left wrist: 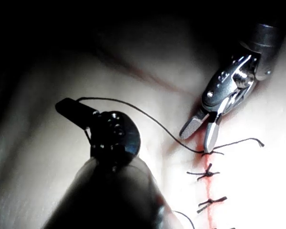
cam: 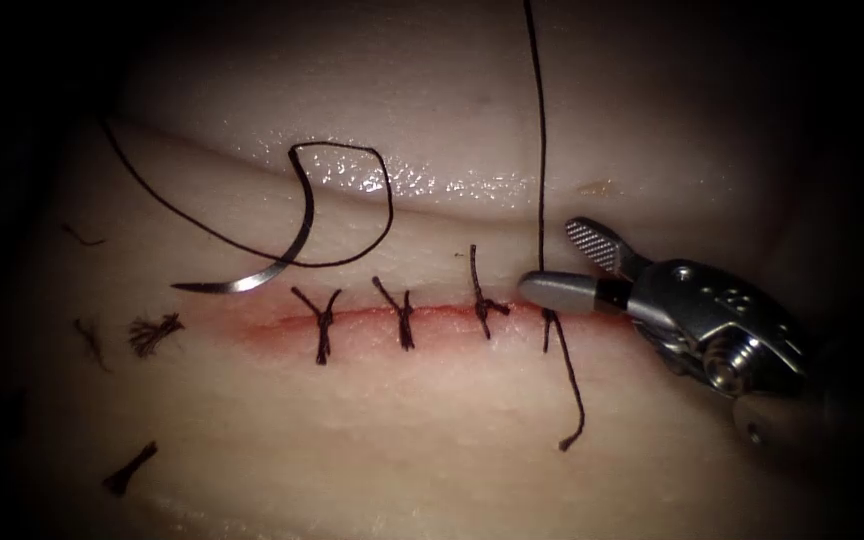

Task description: Wound Closure

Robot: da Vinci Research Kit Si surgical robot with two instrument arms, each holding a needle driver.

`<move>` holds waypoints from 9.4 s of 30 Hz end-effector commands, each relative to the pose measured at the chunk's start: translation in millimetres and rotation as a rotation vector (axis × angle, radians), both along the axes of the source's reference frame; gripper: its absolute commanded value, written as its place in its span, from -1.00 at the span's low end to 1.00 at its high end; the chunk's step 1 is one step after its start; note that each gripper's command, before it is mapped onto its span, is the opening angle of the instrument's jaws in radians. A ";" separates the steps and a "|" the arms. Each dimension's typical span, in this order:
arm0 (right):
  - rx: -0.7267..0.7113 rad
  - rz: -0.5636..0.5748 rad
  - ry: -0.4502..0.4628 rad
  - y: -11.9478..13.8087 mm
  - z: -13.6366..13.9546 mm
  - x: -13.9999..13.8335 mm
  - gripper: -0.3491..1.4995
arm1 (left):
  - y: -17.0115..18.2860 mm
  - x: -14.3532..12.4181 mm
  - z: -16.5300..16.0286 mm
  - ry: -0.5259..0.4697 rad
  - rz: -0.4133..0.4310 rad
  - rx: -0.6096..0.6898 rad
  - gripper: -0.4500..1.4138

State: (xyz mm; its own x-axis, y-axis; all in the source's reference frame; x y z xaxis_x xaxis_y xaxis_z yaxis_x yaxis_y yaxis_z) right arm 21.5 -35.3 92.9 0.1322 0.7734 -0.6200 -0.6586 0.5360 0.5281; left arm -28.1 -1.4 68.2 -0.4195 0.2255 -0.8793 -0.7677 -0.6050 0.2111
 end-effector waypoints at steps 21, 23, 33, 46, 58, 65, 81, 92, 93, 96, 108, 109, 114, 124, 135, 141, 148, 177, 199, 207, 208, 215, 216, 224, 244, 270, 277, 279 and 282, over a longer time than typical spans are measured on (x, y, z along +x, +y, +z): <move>-0.017 -0.030 -0.102 0.1 6.0 4.8 0.14 | -0.6 -1.3 -0.6 -0.023 0.008 -0.009 -1.00; -0.016 -0.029 -0.105 0.1 6.2 5.0 0.18 | -0.6 -1.3 -0.6 -0.024 0.008 -0.009 -1.00; -0.013 -0.020 -0.108 0.4 6.1 6.2 0.07 | -0.7 -1.3 -0.6 -0.025 0.010 -0.010 -1.00; -0.027 0.037 -0.128 0.2 5.0 5.0 -1.00 | -1.1 -1.1 -0.8 -0.027 0.014 -0.011 -1.00; -0.089 0.107 -0.016 0.2 -2.2 -4.9 0.43 | -10.5 -0.2 -0.8 -0.103 0.196 0.018 -1.00; -0.107 0.124 -0.050 -1.1 -4.0 -11.8 0.25 | -16.8 -1.8 -0.4 -0.224 0.347 0.047 -1.00; -0.110 0.054 -0.130 3.0 -3.7 -21.8 0.36 | -30.5 -5.0 1.4 -0.074 0.989 0.308 -0.42; -0.131 -0.010 -0.073 2.2 -4.6 -13.9 0.36 | -31.4 -2.5 1.2 -0.028 1.164 0.563 0.97; -0.128 -0.013 -0.066 2.2 -4.6 -13.1 0.38 | -31.2 -1.7 0.8 -0.057 1.156 0.566 0.97; -0.134 -0.028 -0.058 2.2 -4.6 -12.1 0.38 | -31.4 1.2 -1.4 -0.121 1.170 0.667 0.97; -0.133 -0.039 -0.057 2.0 -4.8 -11.7 0.36 | -23.7 3.7 -16.2 -0.271 1.038 0.678 0.75; -0.131 -0.042 -0.058 2.0 -4.9 -11.7 0.36 | -22.8 2.7 -16.7 -0.273 1.010 0.680 0.75; -0.123 -0.047 -0.062 2.0 -5.1 -11.7 0.36 | -18.1 -3.6 -16.4 -0.230 0.767 0.664 0.72; -0.213 -0.219 -0.174 1.5 -5.7 -10.2 0.07 | -18.7 -12.7 -5.3 -0.108 0.563 0.664 0.46; -0.174 -0.259 -0.241 1.5 -6.0 -10.5 -0.47 | -22.9 -11.4 5.4 -0.147 0.406 0.770 0.37; -0.157 -0.236 -0.254 1.5 -5.8 -10.5 -0.47 | -27.4 -13.1 10.4 -0.187 0.333 0.843 0.27; -0.140 -0.227 -0.253 0.7 -5.6 -10.3 -0.57 | -28.4 -13.6 15.1 -0.208 0.262 0.872 0.03; -0.376 -0.408 -0.097 -1.1 -4.7 -9.3 -0.87 | -28.1 -13.2 17.1 -0.140 0.283 0.915 -1.00; -0.689 -0.726 0.103 -4.5 -0.6 0.6 0.69 | -24.9 -11.0 12.7 -0.130 0.285 0.851 -1.00; -0.709 -0.689 0.114 -3.8 -1.6 2.3 0.62 | -25.3 -11.2 12.7 -0.128 0.289 0.847 -1.00; -0.711 -0.689 0.114 -3.8 -1.5 2.5 0.62 | -25.3 -11.2 12.7 -0.128 0.288 0.847 -1.00; -0.725 -0.688 0.116 -4.2 -0.5 4.1 0.62 | -25.4 -11.3 12.7 -0.133 0.294 0.849 -1.00; -0.726 -0.689 0.122 -4.3 -0.4 4.3 0.60 | -25.3 -11.3 12.7 -0.133 0.293 0.849 -1.00; -0.736 -0.694 0.138 -4.6 -0.4 5.8 0.56 | -25.5 -11.4 12.8 -0.140 0.301 0.849 -1.00; -0.742 -0.726 0.126 -5.0 1.8 5.8 -0.69 | -26.2 -11.8 13.0 -0.151 0.316 0.848 -1.00; -0.733 -0.632 0.078 -4.2 -2.1 -2.1 0.98 | -25.8 -4.8 3.3 -0.227 0.390 0.693 -1.00; -0.727 -0.628 0.077 -4.4 -1.6 -2.3 0.96 | -22.1 2.0 -2.8 -0.257 0.327 0.553 -1.00; -0.728 -0.628 0.077 -4.6 -1.6 -2.3 0.95 | -21.2 4.8 -3.5 -0.234 0.335 0.575 -1.00; -0.720 -0.624 0.079 -4.8 -1.5 -2.3 0.93 | -19.6 8.7 -3.1 -0.157 0.329 0.606 -1.00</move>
